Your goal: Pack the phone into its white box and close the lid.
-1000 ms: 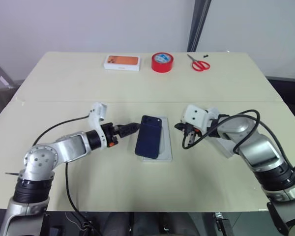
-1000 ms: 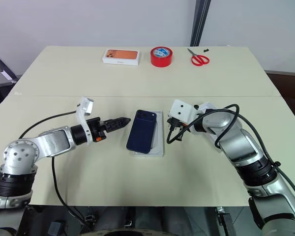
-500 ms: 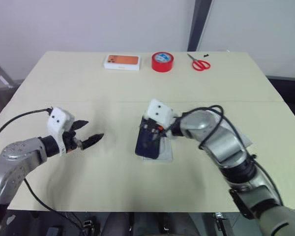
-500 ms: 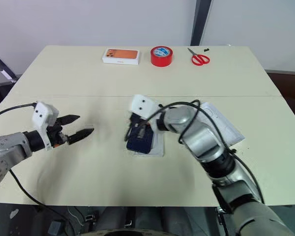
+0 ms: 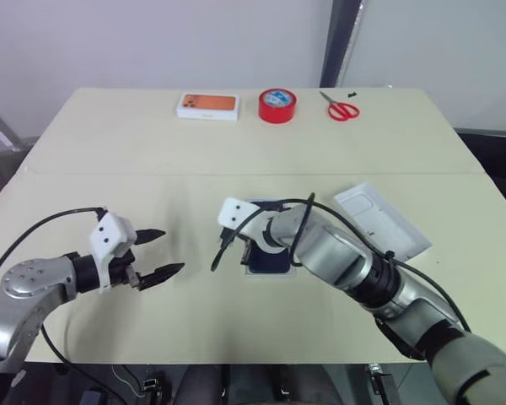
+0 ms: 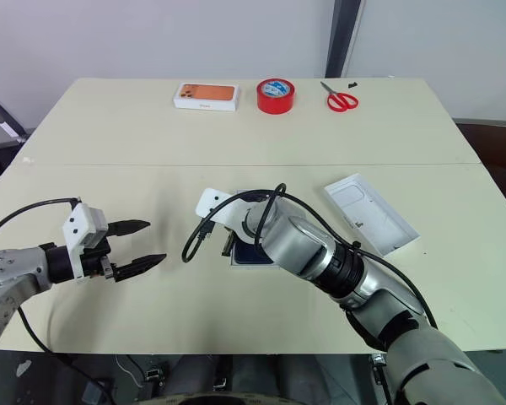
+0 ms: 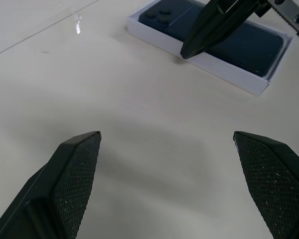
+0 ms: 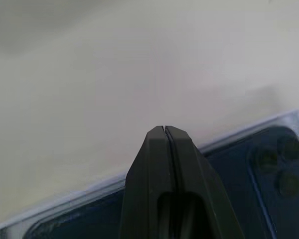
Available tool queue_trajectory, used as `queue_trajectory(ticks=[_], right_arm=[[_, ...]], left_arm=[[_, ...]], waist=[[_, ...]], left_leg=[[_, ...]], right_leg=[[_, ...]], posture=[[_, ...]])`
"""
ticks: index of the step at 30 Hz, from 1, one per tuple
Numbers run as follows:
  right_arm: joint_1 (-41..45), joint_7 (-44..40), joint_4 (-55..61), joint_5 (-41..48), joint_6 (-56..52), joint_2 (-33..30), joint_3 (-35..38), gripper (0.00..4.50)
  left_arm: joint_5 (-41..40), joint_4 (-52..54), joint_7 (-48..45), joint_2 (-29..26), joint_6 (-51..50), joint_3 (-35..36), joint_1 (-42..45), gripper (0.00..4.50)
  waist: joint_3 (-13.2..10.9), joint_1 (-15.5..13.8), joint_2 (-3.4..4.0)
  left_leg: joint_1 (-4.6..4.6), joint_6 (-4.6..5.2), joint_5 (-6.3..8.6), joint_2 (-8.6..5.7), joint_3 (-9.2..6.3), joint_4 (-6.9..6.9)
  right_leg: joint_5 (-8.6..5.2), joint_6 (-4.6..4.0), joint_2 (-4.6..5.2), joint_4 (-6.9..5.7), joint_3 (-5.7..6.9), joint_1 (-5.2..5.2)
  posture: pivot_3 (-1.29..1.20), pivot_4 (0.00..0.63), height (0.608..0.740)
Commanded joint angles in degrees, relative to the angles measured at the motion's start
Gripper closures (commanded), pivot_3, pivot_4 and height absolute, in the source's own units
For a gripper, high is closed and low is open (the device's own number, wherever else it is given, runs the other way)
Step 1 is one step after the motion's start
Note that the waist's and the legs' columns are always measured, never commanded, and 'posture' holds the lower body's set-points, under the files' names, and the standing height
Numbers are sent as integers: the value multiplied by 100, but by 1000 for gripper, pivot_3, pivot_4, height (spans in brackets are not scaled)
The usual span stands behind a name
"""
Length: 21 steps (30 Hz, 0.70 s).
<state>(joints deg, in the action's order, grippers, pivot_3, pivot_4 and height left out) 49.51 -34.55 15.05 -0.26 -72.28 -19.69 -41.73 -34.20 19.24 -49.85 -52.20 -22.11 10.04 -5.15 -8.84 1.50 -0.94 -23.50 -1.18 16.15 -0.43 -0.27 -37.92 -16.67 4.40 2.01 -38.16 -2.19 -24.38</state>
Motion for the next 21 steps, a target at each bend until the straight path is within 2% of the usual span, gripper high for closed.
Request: queue_trajectory(ticks=[1,4,8,12,15,18,21], right_arm=[[91,-100,432,105,-197,-299,88,4500],[18,-180,770,321,-286,-419,495,4500],[-302,-377,1222,817,226,-432,1682,4500],[-548,-824,1156,1046,657,-1282,2178,4500],[-826,-1122,900,1027,1064,-2062,2262,4500],[-1084,-1286,785,789,1574,-2602,1999,4500],[-1252,-1324,723,570,1908,-2763,1707,4500]], left_arm=[[85,173,1,77,-15,125,32,30],[143,187,7,149,-45,61,74,30],[258,185,332,331,-445,-199,374,30],[574,137,839,583,-1118,-720,909,30],[698,-15,1094,967,-1454,-1083,1447,849],[921,-216,1158,1279,-1652,-1506,1945,2368],[1203,-682,1286,1677,-2085,-2045,2595,3832]], waist=[[0,-9,0],[0,-29,0],[0,-34,0],[0,-75,-3],[0,-74,-5],[-1,-49,-4],[-1,-36,-5]], left_leg=[[0,1,0,0,0,0],[0,3,2,-1,0,-1],[0,3,2,-1,-1,0],[0,9,4,-3,-3,-5],[0,18,10,-6,-2,-9],[0,19,10,-5,-2,-10],[2,20,9,2,-2,-18]], right_leg=[[0,0,0,0,0,0],[0,1,1,3,1,3],[0,1,0,2,1,2],[1,3,-1,4,5,12],[1,4,0,8,5,15],[2,4,-4,4,3,13],[2,4,-20,-5,1,13]], posture=[[0,150,733],[0,150,733],[0,150,733],[0,150,733],[0,150,733],[0,150,733],[0,150,733]])
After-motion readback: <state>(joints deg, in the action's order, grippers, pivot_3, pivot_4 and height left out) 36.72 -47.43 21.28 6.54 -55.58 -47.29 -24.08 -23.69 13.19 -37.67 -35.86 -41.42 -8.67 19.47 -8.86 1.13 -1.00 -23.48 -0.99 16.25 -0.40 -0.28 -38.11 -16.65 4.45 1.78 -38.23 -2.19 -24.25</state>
